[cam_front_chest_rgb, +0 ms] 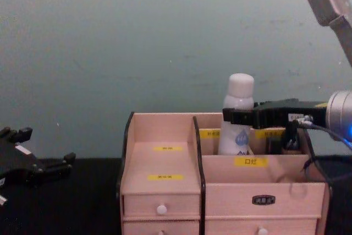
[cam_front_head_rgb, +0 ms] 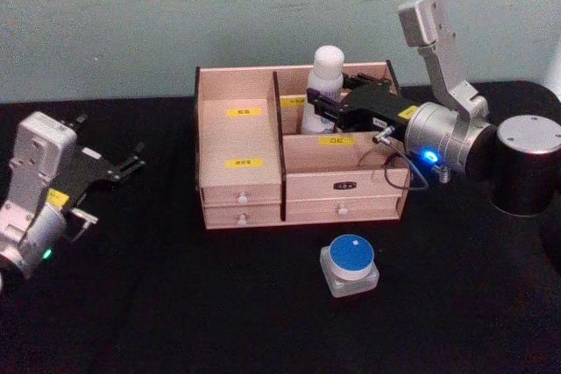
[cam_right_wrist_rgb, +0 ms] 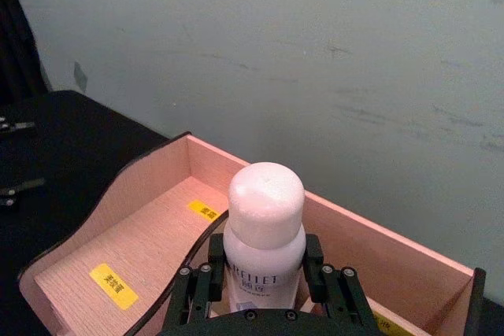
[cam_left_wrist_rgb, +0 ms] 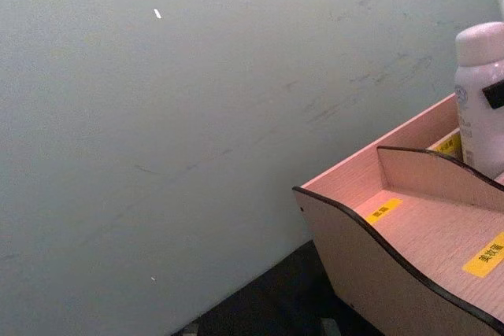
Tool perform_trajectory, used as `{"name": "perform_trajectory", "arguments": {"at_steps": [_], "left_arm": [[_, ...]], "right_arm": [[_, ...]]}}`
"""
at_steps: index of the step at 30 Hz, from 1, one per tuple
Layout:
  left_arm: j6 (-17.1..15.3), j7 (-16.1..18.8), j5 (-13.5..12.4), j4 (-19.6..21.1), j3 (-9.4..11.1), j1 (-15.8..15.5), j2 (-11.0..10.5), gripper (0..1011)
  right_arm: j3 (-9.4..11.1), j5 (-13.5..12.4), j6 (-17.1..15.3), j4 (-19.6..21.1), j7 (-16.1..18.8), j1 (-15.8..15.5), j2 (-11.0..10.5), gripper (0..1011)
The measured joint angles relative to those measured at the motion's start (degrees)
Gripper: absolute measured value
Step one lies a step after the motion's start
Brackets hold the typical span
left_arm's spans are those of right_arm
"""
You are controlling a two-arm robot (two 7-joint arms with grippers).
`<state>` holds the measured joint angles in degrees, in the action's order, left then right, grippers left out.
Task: Pick up the facial cleanser and watermelon frost from the table and place them into the tiered storage box.
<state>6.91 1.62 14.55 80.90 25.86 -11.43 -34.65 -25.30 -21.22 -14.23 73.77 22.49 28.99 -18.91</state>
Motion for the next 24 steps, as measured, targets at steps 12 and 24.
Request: {"name": "perform_trajectory", "arguments": {"at_steps": [12, 24], "left_arm": [[0.0, 0.0, 0.0, 0.0, 0.0, 0.0, 0.0, 1001], [0.0, 0.0, 0.0, 0.0, 0.0, 0.0, 0.0, 1001]], "right_arm": [[-0.1, 0.8, 0.1, -1.5, 0.1, 0.0, 0.9, 598], [-0.2, 1.6, 0.3, -1.8, -0.1, -0.2, 1.0, 598]]}}
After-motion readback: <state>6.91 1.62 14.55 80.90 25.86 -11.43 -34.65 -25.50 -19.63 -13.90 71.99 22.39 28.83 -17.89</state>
